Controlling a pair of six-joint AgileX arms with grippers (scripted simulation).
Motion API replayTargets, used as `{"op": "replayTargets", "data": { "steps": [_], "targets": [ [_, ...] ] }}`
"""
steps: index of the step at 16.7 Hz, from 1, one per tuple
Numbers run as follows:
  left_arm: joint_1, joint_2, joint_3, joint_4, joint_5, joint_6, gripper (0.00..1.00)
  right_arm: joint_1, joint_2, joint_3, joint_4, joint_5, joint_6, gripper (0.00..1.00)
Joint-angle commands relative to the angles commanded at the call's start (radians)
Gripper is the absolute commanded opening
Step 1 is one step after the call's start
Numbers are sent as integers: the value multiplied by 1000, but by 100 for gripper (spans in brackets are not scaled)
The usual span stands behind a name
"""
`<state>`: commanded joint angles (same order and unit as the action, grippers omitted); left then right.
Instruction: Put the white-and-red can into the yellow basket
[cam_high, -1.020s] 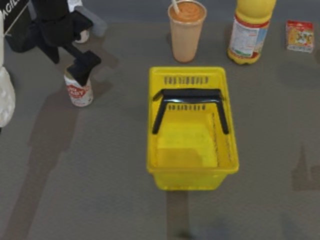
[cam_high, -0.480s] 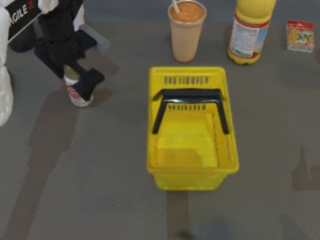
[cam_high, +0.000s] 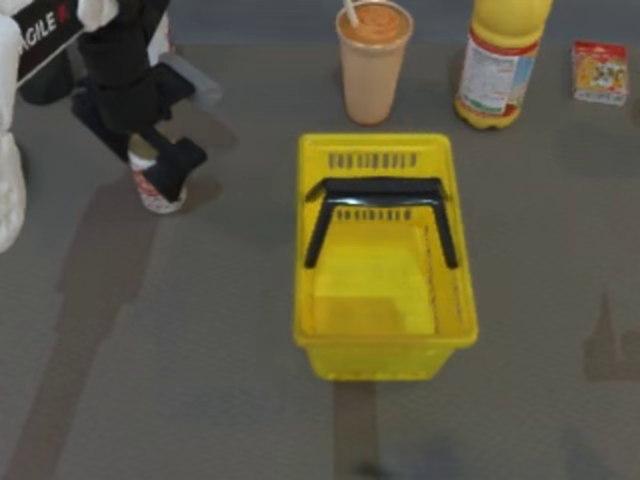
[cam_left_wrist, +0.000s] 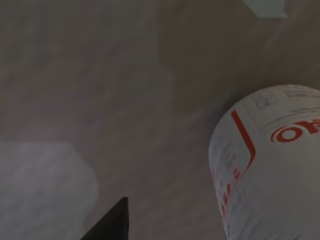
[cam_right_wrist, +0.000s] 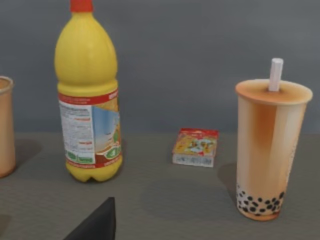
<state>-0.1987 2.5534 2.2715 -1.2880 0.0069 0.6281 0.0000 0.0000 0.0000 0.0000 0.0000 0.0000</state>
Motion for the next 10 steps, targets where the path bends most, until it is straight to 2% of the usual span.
{"op": "replayTargets", "data": {
  "steps": [10],
  "targets": [
    [0,0,0,0,0,0,2,0,0,0,0,0,0,100]
  ]
}}
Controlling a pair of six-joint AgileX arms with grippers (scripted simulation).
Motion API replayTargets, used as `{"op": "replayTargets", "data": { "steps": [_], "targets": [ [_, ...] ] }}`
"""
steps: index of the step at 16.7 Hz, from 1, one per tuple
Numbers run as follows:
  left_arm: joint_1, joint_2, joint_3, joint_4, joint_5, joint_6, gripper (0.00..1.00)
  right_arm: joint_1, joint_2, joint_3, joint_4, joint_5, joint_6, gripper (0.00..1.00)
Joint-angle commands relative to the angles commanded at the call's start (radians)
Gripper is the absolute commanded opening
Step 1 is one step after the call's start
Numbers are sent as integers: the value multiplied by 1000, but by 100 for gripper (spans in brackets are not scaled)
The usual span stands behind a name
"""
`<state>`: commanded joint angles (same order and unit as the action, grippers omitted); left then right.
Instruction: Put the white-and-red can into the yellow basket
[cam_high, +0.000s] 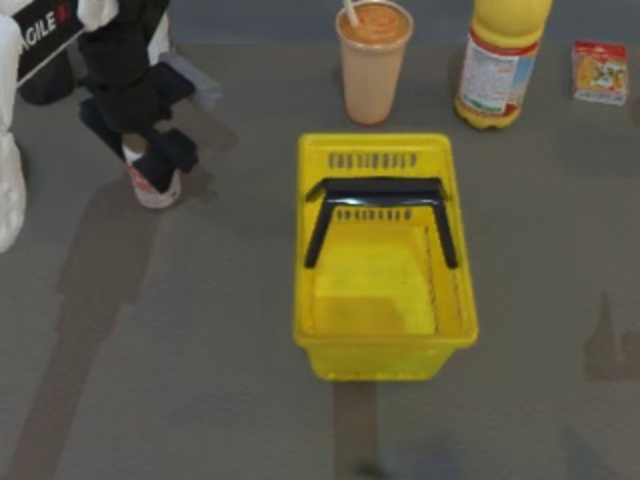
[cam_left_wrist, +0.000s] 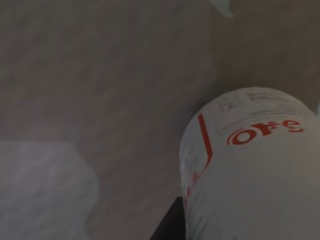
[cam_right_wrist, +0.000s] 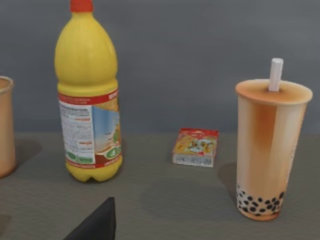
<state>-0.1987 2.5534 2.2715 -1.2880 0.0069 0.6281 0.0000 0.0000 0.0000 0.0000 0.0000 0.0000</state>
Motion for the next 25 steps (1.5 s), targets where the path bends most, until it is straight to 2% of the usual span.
{"op": "replayTargets", "data": {
  "steps": [10,13,15,18,21,25],
  "targets": [
    [2,0,0,0,0,2,0,0,0,0,0,0,0,100],
    [-4,-8,-29,61,42,-16,0,0,0,0,0,0,0,100],
    [-10,-22,-73,153,106,-45,0,0,0,0,0,0,0,100],
    [-22,-56,-165,353,241,-108,0,0,0,0,0,0,0,100],
    [-38,-111,-281,624,413,-186,0,0,0,0,0,0,0,100],
    [-63,-210,-458,1065,672,-299,0,0,0,0,0,0,0,100]
  ]
}}
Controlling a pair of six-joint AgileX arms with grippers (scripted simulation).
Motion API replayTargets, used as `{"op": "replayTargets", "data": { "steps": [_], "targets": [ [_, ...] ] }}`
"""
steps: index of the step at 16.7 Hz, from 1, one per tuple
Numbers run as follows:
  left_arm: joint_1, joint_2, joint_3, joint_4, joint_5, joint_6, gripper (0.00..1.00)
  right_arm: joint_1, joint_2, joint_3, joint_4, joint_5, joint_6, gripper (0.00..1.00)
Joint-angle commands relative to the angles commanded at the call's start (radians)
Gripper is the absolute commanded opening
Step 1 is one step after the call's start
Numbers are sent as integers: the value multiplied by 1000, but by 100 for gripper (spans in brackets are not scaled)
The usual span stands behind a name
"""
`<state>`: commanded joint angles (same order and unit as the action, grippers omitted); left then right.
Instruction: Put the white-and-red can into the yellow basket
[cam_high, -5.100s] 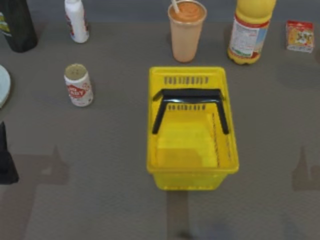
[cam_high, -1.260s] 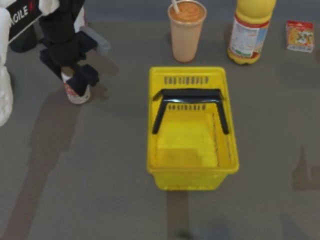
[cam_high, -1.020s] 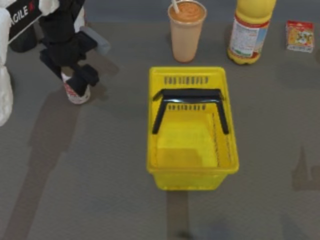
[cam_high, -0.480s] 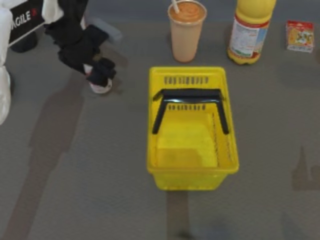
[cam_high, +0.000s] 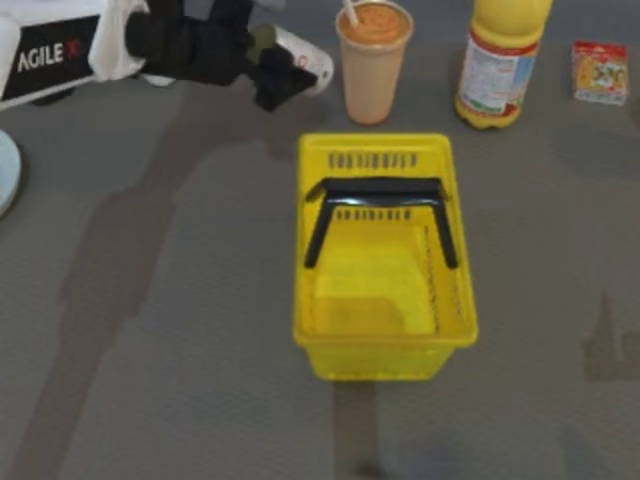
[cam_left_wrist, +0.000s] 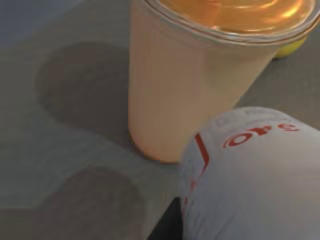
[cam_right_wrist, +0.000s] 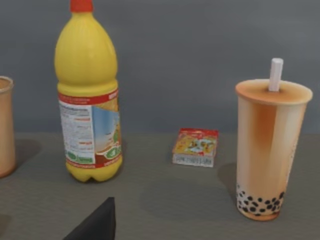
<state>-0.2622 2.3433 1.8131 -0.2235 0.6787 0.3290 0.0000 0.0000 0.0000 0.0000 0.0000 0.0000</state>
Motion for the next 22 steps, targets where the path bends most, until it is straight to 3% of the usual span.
{"op": "replayTargets", "data": {
  "steps": [6,10,13,22],
  "targets": [
    [-37,-152,-280,619,369,-170,0,0,0,0,0,0,0,100],
    [-53,-224,-422,861,539,-255,0,0,0,0,0,0,0,100],
    [-58,-248,-469,931,594,-283,0,0,0,0,0,0,0,100],
    [-45,-183,-485,1006,594,-283,0,0,0,0,0,0,0,100]
  ]
}}
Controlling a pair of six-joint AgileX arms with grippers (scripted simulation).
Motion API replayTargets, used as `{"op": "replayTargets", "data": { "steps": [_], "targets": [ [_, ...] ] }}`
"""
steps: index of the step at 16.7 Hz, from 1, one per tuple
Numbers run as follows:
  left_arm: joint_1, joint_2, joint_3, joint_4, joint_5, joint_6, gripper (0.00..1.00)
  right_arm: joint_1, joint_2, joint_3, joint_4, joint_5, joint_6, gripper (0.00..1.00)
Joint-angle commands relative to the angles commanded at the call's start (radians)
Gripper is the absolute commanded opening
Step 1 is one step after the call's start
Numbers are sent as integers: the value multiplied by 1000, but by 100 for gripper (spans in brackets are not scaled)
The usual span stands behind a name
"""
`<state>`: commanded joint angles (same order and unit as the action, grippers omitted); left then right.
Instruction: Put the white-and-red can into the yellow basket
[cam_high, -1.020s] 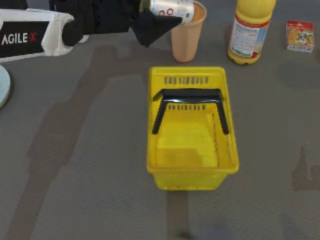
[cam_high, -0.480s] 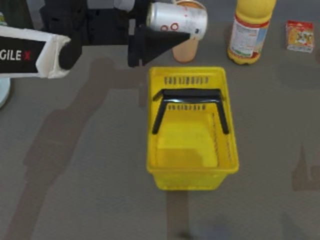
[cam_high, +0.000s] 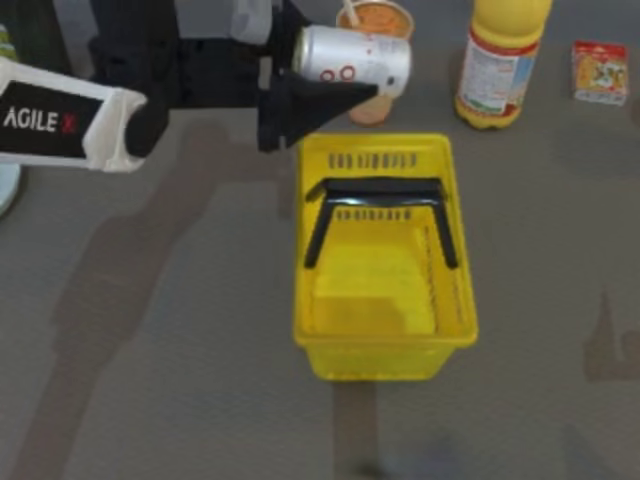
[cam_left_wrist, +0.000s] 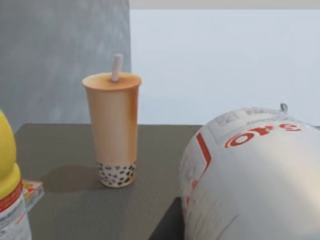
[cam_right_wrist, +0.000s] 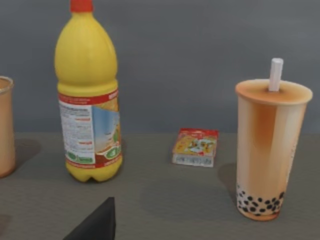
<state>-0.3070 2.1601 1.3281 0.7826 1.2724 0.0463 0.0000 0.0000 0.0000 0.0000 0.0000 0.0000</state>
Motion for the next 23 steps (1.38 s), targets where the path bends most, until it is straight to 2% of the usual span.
{"op": "replayTargets", "data": {
  "steps": [6,11,23],
  "targets": [
    [12,163,-57,235,4,-5,0,0,0,0,0,0,0,100],
    [13,176,-63,250,3,-6,0,0,0,0,0,0,0,100],
    [13,176,-63,250,3,-6,90,0,0,0,0,0,0,100]
  ]
}}
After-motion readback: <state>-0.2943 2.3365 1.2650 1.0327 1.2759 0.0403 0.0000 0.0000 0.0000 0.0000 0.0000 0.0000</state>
